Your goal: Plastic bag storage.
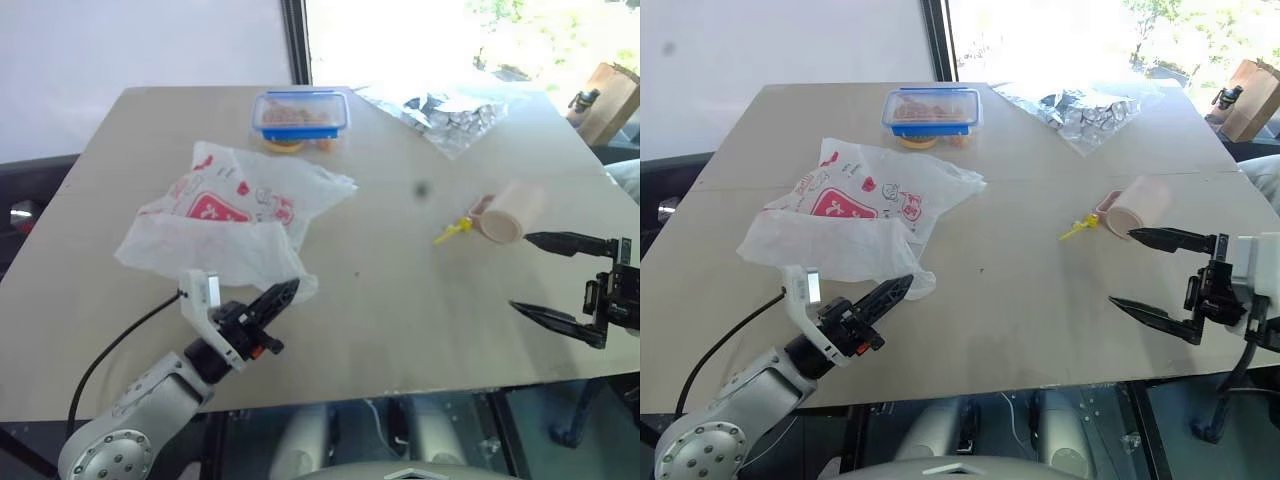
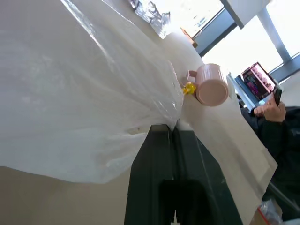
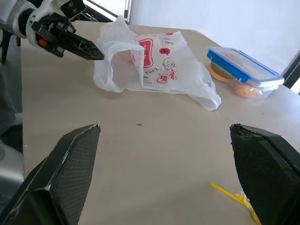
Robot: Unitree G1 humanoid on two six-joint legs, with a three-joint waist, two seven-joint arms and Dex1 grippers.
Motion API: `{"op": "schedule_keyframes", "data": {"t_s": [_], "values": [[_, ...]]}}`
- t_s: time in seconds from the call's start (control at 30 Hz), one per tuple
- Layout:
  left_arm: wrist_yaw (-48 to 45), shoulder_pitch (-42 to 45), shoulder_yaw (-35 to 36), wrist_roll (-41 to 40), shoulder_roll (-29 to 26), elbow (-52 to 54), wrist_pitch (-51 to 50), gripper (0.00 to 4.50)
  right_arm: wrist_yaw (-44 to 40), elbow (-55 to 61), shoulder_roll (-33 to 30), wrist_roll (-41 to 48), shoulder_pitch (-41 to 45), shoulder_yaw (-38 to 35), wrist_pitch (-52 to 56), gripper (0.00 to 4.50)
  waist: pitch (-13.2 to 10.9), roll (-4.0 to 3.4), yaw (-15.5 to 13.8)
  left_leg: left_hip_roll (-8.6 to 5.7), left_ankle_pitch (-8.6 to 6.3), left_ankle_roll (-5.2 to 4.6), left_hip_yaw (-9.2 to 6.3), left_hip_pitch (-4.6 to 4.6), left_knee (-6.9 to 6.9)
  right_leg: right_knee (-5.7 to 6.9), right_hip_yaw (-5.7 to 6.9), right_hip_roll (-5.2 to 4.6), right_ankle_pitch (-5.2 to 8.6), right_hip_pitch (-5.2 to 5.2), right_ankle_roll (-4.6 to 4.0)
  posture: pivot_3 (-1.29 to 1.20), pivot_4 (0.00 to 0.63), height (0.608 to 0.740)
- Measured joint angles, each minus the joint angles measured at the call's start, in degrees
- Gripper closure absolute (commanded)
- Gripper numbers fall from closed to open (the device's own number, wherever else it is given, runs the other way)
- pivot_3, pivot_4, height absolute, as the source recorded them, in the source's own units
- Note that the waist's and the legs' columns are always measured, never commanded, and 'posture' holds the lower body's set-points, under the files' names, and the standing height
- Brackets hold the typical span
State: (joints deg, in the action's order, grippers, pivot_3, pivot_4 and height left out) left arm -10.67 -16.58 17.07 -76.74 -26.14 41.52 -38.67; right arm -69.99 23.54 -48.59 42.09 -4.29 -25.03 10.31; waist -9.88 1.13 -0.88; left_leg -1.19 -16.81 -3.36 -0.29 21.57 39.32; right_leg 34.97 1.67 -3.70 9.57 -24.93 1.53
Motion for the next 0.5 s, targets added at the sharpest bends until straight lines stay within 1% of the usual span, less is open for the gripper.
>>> {"op": "schedule_keyframes", "data": {"t_s": [0.03, 0.07, 0.1, 0.13, 0.17, 0.2, 0.3, 0.33, 0.37, 0.4, 0.43, 0.47, 0.5], "values": [[1.0, 0.7, 2.2, -6.8, 0.2, -0.3, 1.5, 4.45, 0.9, 0.2, 0.0, -0.5, 1.3, 1.8, 0.7, 0.0, 0.0, 0.0, 0.0, 0.02, 0.0, 0.01, -0.02, 0.0, 0.01, 0.01, 0.01, -0.16, 0.0, -0.01, 0.0, 0.0, 0.15, 0.74], [1.6, 1.4, 4.1, -11.9, -0.1, -1.0, 2.6, 4.45, 1.6, 0.4, 0.0, -0.8, 2.1, 2.9, 1.1, 0.0, 0.0, 0.0, 0.0, 0.03, 0.01, 0.02, -0.05, -0.01, 0.02, 0.03, 0.04, -0.19, 0.0, -0.01, -0.01, 0.0, 0.15, 0.74], [2.4, 2.8, 7.4, -19.8, -1.8, -2.6, 3.7, 4.45, 2.8, 0.6, 0.1, -1.5, 3.5, 4.6, 2.0, 0.0, 0.0, -0.01, 0.0, 0.03, 0.02, 0.04, -0.1, -0.01, 0.02, 0.07, 0.08, -0.19, 0.0, -0.02, -0.03, 0.0, 0.15, 0.74], [2.6, 3.5, 8.9, -22.6, -2.8, -3.3, 4.4, 4.45, 3.3, 0.9, 0.1, -1.6, 4.0, 5.2, 2.3, 0.0, 0.0, -0.01, 0.0, 0.03, 0.04, 0.07, -0.14, 0.0, 0.02, 0.08, 0.12, -0.19, -0.01, -0.03, -0.05, 0.0, 0.15, 0.74], [2.7, 5.1, 12.7, -28.5, -4.2, -4.8, 5.2, 4.45, 5.1, 1.6, 0.1, -2.3, 5.6, 7.4, 3.7, 0.0, 0.0, -0.05, 0.0, 0.03, 0.05, 0.09, -0.15, 0.0, 0.01, 0.08, 0.14, -0.19, -0.02, -0.03, -0.05, 0.0, 0.15, 0.74], [1.6, 6.2, 16.3, -32.7, -5.3, -6.4, 5.0, 4.45, 8.0, 1.9, 0.4, -4.1, 8.2, 10.7, 6.0, 0.0, 0.0, -0.07, 0.1, 0.01, 0.05, 0.09, -0.14, -0.01, 0.01, 0.08, 0.13, -0.19, -0.02, -0.03, -0.05, 0.0, 0.15, 0.74], [-3.0, 6.3, 20.7, -34.8, -6.3, -9.9, 1.2, 4.45, 16.8, -0.2, 4.6, -12.0, 15.4, 18.8, 9.6, 0.0, 0.0, -0.02, 0.3, -0.09, 0.06, 0.09, 0.11, -0.07, 0.01, 0.06, 0.11, 0.13, -0.02, -0.01, -0.03, 0.0, 0.15, 0.74], [-5.3, 5.5, 22.1, -35.0, -6.6, -10.9, -0.9, 4.45, 19.7, -2.9, 6.5, -17.1, 18.7, 23.1, 9.5, 0.0, 0.0, 0.0, 0.4, -0.13, 0.2, 0.32, 0.15, -0.08, 0.01, 0.05, 0.08, 0.15, -0.02, -0.02, -0.03, 0.0, 0.15, 0.74], [-6.8, 5.5, 22.7, -35.0, -7.0, -11.6, -2.4, 4.45, 22.0, -5.5, 7.6, -21.6, 21.2, 26.6, 9.2, 0.0, 0.0, 0.01, 0.4, -0.15, 0.2, 0.32, 0.16, -0.05, 0.01, 0.04, 0.07, 0.15, -0.02, -0.04, -0.03, 0.0, 0.15, 0.74], [-8.6, 5.6, 23.9, -35.1, -7.2, -12.0, -4.0, 4.45, 24.0, -10.7, 7.8, -29.8, 25.7, 32.8, 6.7, 0.0, 0.0, 0.02, 0.4, -0.18, 0.21, 0.34, 0.18, -0.05, 0.01, 0.04, 0.06, 0.15, -0.02, -0.06, -0.03, 0.0, 0.15, 0.74], [-9.2, 6.2, 24.1, -35.1, -7.4, -12.0, -4.6, 4.45, 24.7, -13.0, 7.8, -32.9, 27.0, 34.8, 6.0, 0.0, 0.0, 0.04, 0.1, -0.2, 0.22, 0.34, 0.13, 0.0, 0.01, 0.03, 0.09, 0.14, -0.02, -0.08, -0.04, 0.0, 0.15, 0.74], [-10.1, 6.0, 25.5, -35.3, -7.4, -12.1, -5.4, 4.45, 25.6, -18.1, 7.7, -39.2, 30.2, 38.9, 2.7, 0.0, 0.0, 0.04, -0.2, -0.23, 0.22, 0.34, 0.06, 0.04, 0.01, 0.04, 0.14, 0.12, -0.03, -0.1, -0.06, 0.0, 0.15, 0.74], [-10.1, 6.3, 25.7, -35.3, -7.4, -12.2, -5.5, 4.45, 26.0, -20.9, 7.7, -42.1, 32.1, 40.6, 1.4, 0.0, 0.0, 0.03, -0.2, -0.23, 0.22, 0.35, 0.06, 0.05, 0.01, 0.02, 0.13, 0.12, -0.03, -0.1, -0.07, 0.0, 0.15, 0.74]]}}
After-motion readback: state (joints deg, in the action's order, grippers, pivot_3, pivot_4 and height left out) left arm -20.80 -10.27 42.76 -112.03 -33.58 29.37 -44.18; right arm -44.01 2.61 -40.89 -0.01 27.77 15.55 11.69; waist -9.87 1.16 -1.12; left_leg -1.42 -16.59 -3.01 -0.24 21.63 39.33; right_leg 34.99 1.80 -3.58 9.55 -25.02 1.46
